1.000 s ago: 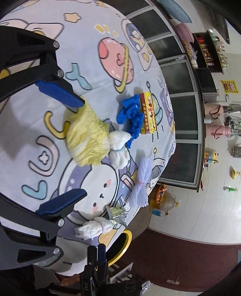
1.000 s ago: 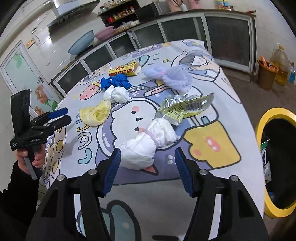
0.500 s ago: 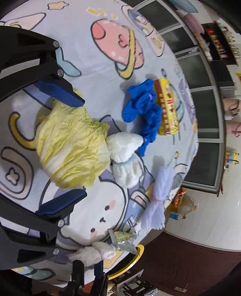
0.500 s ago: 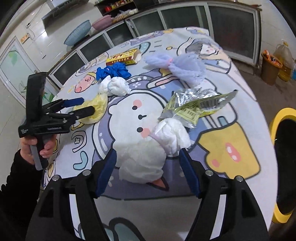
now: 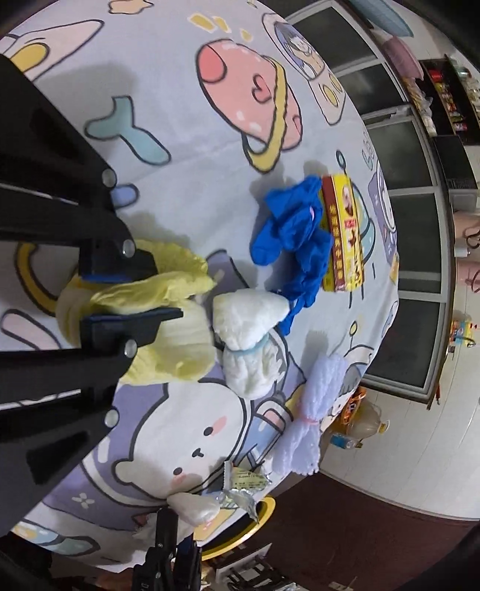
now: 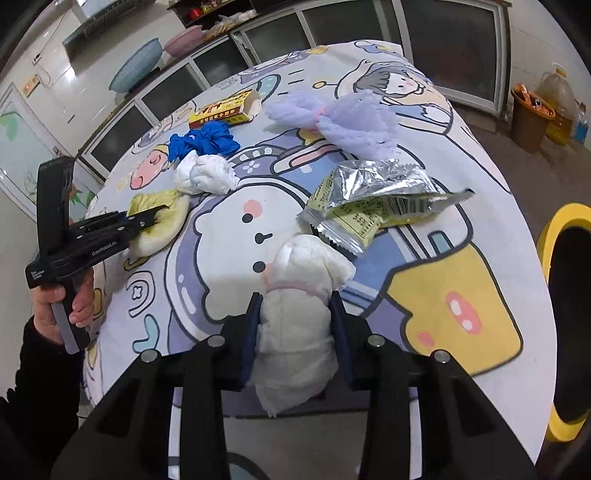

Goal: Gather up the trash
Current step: 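Close the left tool on the yellow bag while the right tool grips the white bundle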

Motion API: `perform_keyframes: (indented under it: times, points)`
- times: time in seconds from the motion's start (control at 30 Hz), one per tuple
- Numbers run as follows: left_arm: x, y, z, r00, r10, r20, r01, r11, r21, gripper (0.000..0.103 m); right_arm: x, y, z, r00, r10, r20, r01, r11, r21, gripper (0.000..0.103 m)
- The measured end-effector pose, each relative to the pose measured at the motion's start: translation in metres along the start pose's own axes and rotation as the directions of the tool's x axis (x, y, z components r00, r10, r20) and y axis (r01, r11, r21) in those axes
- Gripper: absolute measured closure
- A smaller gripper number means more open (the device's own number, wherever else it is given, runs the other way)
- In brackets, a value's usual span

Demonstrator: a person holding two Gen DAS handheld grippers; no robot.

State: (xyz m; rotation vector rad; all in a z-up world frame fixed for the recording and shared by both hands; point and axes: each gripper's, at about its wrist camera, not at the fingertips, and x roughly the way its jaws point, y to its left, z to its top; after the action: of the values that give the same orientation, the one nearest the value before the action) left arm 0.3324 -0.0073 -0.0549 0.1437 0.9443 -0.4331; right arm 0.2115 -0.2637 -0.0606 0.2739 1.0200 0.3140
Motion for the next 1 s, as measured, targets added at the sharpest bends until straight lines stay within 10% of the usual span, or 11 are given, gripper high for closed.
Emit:
perform_keyframes:
  times: [1.0]
  points:
    - [-0.142,-0.036,-0.03,0.98,0.012,0.2,-0.016,1.0,0.018,0.094,-0.092,-0.005,-0.038,0.989,0.049,0.14,-0.05,0.999,0.004,0.068]
